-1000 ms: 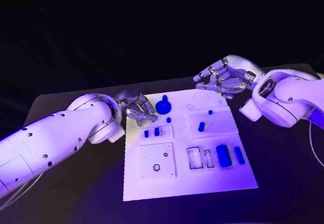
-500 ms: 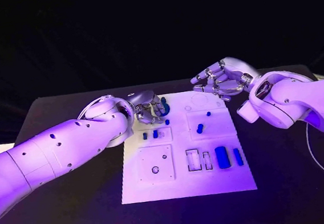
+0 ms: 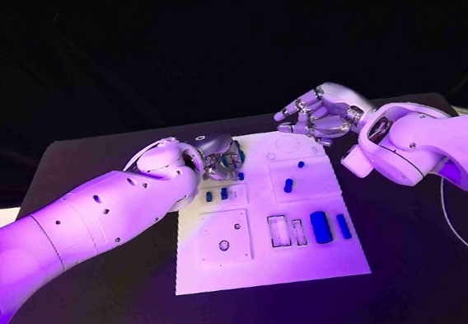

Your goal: Assemble the parts on the task board

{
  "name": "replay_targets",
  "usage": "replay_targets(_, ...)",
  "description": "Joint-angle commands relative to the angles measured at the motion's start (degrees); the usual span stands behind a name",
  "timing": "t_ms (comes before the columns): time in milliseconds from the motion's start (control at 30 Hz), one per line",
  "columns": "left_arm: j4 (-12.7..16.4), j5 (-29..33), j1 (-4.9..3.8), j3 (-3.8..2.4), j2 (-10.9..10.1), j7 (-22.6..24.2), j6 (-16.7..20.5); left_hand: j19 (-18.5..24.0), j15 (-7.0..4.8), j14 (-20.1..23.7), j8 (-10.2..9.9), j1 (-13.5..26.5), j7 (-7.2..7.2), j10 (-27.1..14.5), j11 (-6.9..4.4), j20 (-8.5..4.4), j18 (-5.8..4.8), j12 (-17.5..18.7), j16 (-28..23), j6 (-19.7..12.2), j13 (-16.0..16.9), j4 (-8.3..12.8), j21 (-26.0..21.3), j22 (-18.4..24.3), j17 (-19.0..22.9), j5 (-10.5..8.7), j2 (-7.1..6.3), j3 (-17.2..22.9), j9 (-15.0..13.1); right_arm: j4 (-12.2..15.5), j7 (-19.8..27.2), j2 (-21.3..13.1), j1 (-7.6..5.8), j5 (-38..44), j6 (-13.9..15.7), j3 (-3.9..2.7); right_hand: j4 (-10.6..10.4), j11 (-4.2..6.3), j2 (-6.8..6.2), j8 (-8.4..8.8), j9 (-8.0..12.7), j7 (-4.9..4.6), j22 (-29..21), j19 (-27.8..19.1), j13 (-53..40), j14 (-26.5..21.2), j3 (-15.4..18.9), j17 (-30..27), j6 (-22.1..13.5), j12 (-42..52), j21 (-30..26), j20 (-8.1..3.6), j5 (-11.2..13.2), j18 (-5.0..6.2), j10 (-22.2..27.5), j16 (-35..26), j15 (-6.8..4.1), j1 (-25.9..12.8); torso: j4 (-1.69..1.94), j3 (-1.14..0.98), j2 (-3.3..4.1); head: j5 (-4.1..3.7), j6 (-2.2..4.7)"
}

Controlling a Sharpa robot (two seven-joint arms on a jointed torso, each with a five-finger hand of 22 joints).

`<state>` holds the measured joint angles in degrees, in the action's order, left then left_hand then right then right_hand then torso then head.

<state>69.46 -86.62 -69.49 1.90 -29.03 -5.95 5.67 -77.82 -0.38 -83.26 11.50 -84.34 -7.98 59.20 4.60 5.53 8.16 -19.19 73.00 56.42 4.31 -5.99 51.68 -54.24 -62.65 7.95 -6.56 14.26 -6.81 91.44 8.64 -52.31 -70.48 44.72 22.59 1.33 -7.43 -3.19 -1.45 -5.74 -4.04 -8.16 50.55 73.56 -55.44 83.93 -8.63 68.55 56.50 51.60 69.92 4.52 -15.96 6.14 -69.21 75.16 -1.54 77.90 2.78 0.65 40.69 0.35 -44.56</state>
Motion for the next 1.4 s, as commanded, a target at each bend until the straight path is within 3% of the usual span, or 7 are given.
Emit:
replay_targets(33, -0.2, -2.0, 0.06, -0.01, 0.5, -0.3, -1.8, -0.9, 0.07, -0.7, -0.5, 0.5, 0.19, 0.9, -0.14, -0.08, -0.82, 0.5, 1.2, 0.6, -0.3, 0.1, 2.7, -2.6, -1.2, -0.18, -0.04, 0.7, 0.3, 0.1, 0.4, 0.1, 0.05, 0.3, -0.7, 0.00, -0.2, 0.15, 0.02, -0.38, 0.1, -0.16, -0.1, -0.5, 0.1, 1.7, -0.1, 0.0, -0.4, -0.4, -0.3, -0.02, -0.2, 1.17, 0.4, -0.3, 0.08, -0.7, 0.02, -0.01, -0.06, -0.11, -0.09)
replay_targets(467, -0.6, -2.1, 0.19, 0.00, 1.6, -0.1, -3.1, -2.6, -0.29, -1.5, -1.0, 0.3, 0.49, 2.7, -0.55, -0.38, -1.73, 1.3, 2.6, 2.2, -0.5, 0.5, 8.4, -8.0, -1.9, -0.16, -0.02, 2.1, 0.7, 0.0, 0.4, 0.2, 0.05, 0.3, -0.9, 0.00, -0.1, 0.17, 0.00, -0.40, 0.1, -0.15, 0.0, -0.5, 0.0, 1.8, -0.2, 0.0, -0.4, -0.3, -0.4, -0.03, -0.3, 1.16, 0.3, -0.4, 0.07, -0.6, 0.07, -0.01, -0.02, -0.31, -0.17)
replay_targets(1233, -0.9, -2.3, 0.48, 0.00, 2.4, 0.1, -4.2, -3.3, -0.79, -1.9, -1.3, -0.2, 0.86, 5.4, -1.09, -0.74, -2.26, 2.1, 3.1, 4.2, -0.4, 1.8, 11.8, -11.5, -1.6, -0.31, 0.38, 4.4, 0.9, -0.1, 0.4, 0.4, 0.05, 0.3, -0.9, 0.00, -0.1, 0.18, 0.09, -0.43, 0.1, -0.14, 0.0, -0.4, 0.0, 1.8, -0.3, 0.0, -0.4, -0.2, -0.3, -0.04, -0.4, 1.15, 0.3, -0.3, 0.06, -0.6, 0.04, 0.00, -0.02, -0.39, -0.40)
replay_targets(1400, -1.4, -2.3, 0.55, -0.01, 2.4, 0.1, -3.8, -3.4, -1.17, -2.0, -1.0, -1.6, 0.95, 7.4, -1.49, -1.06, -2.38, 2.3, 3.2, 6.0, -0.1, 3.5, 12.9, -12.7, -1.3, -0.97, 1.16, 6.6, 0.8, 0.0, 0.3, 0.4, 0.05, 0.3, -0.9, 0.00, -0.1, 0.18, 0.09, -0.43, 0.1, -0.14, 0.0, -0.4, 0.0, 1.8, -0.3, 0.0, -0.4, -0.2, -0.3, -0.04, -0.4, 1.15, 0.3, -0.3, 0.06, -0.6, 0.05, -0.02, -0.04, -0.46, -0.44)
